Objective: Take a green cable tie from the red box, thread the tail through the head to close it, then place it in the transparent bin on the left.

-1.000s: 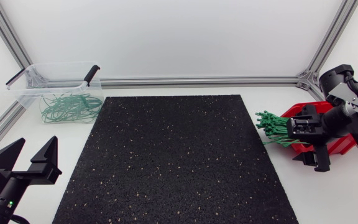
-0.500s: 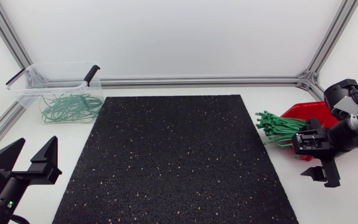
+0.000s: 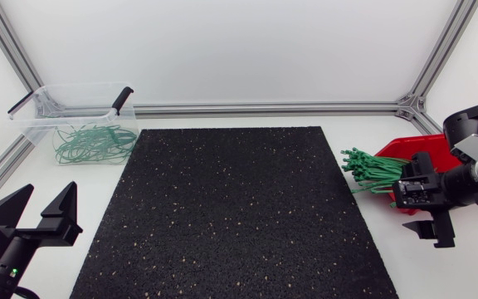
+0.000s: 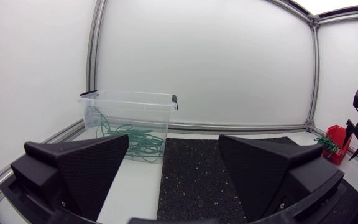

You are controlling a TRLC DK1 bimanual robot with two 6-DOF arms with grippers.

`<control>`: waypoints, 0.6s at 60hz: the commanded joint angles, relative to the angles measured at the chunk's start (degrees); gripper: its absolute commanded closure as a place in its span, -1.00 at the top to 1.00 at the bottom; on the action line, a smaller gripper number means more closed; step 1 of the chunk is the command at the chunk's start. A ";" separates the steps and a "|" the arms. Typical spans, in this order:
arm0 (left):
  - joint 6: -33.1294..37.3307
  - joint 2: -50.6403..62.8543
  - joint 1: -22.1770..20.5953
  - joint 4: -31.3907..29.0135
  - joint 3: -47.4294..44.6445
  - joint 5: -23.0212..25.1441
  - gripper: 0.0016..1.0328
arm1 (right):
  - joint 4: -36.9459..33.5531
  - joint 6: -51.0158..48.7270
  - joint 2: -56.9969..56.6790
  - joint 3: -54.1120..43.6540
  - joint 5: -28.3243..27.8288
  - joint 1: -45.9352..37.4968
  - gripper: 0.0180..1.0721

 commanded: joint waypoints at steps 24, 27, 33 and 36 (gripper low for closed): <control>-0.85 -0.14 0.24 -1.28 -2.26 -0.27 0.94 | 10.44 -5.49 -1.65 -5.14 0.43 0.24 -0.32; -0.94 -0.14 0.24 -1.28 -2.26 -0.27 0.94 | 11.15 -5.75 -1.65 -5.66 0.43 -0.11 -0.32; -0.85 -0.14 0.33 -1.28 -2.26 -0.27 0.94 | 13.08 -6.28 -1.56 -6.89 0.61 -0.73 -0.32; -0.85 -0.14 0.24 -1.28 -2.26 -0.27 0.94 | 13.43 -6.63 -1.65 -7.33 0.61 -0.91 -0.32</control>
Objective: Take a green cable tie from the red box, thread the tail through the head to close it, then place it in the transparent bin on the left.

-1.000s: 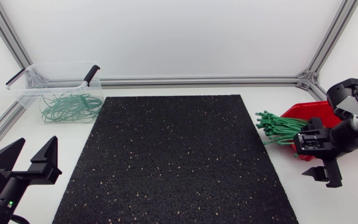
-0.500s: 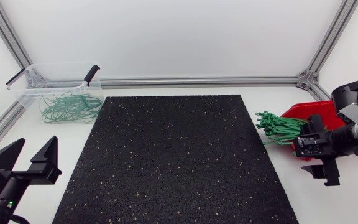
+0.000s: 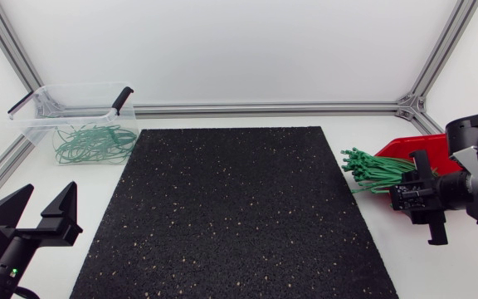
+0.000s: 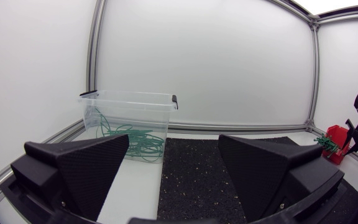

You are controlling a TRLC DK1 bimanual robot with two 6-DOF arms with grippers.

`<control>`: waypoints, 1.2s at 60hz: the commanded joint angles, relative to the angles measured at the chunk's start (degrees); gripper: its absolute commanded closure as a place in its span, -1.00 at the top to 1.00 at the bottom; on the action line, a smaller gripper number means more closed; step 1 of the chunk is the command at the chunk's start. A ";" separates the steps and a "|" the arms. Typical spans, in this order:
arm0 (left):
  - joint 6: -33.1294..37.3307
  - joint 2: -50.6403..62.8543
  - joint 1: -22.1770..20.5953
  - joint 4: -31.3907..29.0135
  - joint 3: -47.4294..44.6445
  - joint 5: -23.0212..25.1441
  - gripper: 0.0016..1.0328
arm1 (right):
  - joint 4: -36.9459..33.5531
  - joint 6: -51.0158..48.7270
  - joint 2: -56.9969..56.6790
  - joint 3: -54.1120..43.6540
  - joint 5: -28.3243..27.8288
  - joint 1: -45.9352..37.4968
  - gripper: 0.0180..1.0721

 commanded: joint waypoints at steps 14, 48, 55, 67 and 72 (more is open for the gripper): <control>-0.85 -0.14 0.24 -1.28 -2.26 -0.25 0.94 | 3.99 -3.12 -0.54 -3.23 0.78 -1.61 -0.32; -0.85 -0.14 0.24 -1.28 -2.26 -0.25 0.94 | 11.28 -4.17 -2.03 -6.57 1.57 -1.61 -0.72; -0.85 -0.14 0.24 -1.28 -2.26 -0.25 0.94 | 12.25 -4.26 -3.61 -6.92 1.49 -1.43 -0.82; -0.85 -0.14 0.06 -1.28 -2.26 -0.25 0.94 | 11.81 -4.17 -9.41 -6.66 1.31 -0.73 -0.89; -0.85 -0.14 0.06 -1.28 -2.26 -0.25 0.94 | 9.43 -3.73 -12.05 -5.25 1.05 -0.12 -0.89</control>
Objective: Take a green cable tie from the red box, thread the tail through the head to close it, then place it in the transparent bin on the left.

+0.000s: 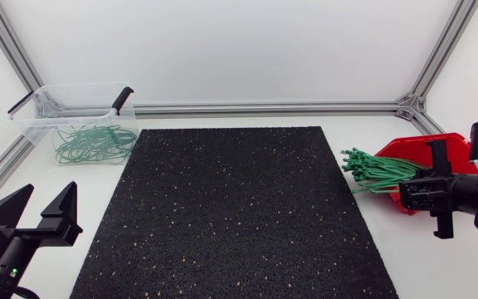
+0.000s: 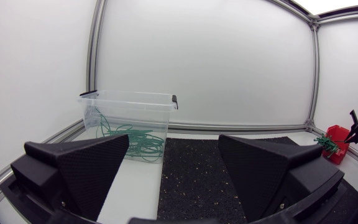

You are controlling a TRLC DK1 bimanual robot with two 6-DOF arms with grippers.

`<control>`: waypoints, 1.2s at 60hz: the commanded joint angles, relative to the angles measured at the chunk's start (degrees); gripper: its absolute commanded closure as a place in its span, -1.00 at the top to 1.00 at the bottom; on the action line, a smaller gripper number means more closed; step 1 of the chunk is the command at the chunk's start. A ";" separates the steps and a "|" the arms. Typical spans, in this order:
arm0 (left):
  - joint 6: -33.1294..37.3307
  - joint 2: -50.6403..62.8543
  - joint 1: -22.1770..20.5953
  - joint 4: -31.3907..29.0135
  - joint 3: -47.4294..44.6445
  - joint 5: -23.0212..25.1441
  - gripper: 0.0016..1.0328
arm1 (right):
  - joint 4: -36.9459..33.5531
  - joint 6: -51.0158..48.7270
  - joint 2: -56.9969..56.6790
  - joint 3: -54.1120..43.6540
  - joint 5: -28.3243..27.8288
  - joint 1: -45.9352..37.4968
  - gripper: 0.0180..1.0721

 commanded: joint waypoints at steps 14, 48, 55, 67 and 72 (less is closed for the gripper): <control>-0.85 -0.14 0.24 -1.26 -2.26 -0.27 0.94 | -8.24 4.54 -8.10 7.73 -3.25 2.03 -0.89; -0.85 -0.14 0.06 -1.26 -2.26 -0.27 0.94 | -17.38 30.38 -16.54 22.49 -3.08 16.54 -0.89; -0.85 -0.14 0.06 -1.26 -2.26 -0.27 0.94 | -27.40 38.64 -16.54 26.36 2.11 26.73 -0.89; -0.85 -0.14 -0.20 -1.26 -2.26 -0.27 0.94 | -38.38 51.30 -15.05 30.23 5.80 40.71 -0.89; -0.85 -0.14 -0.11 -1.26 -2.26 -0.27 0.94 | -45.42 58.50 -11.97 33.74 5.62 45.80 -0.89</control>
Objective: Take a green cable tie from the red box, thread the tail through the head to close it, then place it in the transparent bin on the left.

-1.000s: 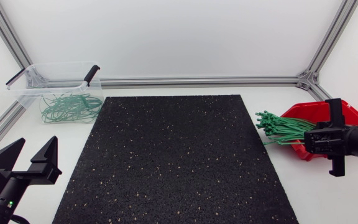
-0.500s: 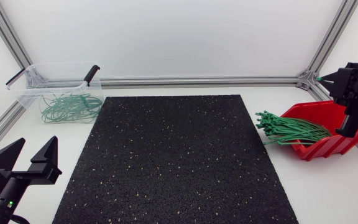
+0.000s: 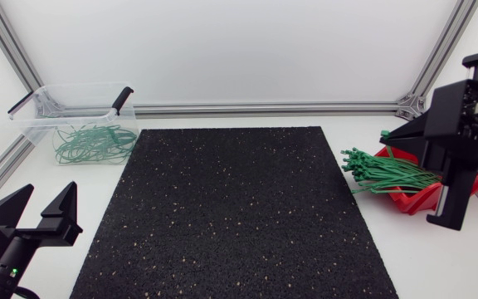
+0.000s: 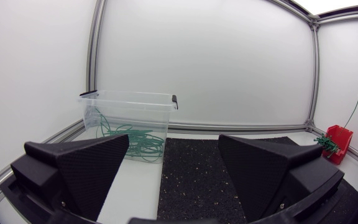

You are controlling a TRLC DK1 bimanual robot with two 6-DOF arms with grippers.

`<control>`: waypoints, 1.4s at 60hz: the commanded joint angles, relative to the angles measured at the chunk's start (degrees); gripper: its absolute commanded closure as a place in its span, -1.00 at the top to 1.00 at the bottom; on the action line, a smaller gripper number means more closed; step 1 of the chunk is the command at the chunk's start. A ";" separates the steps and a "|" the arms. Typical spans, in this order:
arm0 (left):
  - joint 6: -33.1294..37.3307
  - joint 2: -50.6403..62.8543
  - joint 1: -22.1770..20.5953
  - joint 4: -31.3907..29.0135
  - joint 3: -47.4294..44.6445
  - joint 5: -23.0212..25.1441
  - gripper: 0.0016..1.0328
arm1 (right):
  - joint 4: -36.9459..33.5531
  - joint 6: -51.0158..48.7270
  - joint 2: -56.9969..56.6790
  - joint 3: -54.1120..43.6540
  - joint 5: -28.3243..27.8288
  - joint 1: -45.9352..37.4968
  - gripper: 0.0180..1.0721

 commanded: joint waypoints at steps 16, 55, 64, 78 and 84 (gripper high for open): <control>-0.94 -0.14 -0.55 -1.26 -2.26 -0.27 0.94 | -11.07 23.77 10.08 8.22 -9.40 11.09 -0.89; -0.23 -0.14 -2.75 -2.23 -2.09 2.54 0.94 | -15.99 37.83 26.43 14.37 -54.05 -3.24 -0.89; -0.23 -0.23 -5.04 -2.23 -2.09 3.07 0.94 | -15.91 39.76 28.71 14.63 -59.59 -4.65 -0.89; -1.64 0.03 -4.77 -5.57 1.96 8.08 0.94 | -15.64 42.05 31.44 16.92 -64.51 -5.09 -0.89; -2.87 0.73 -5.04 -6.97 3.89 9.13 0.94 | -15.64 43.72 32.32 18.23 -66.44 -4.82 -0.89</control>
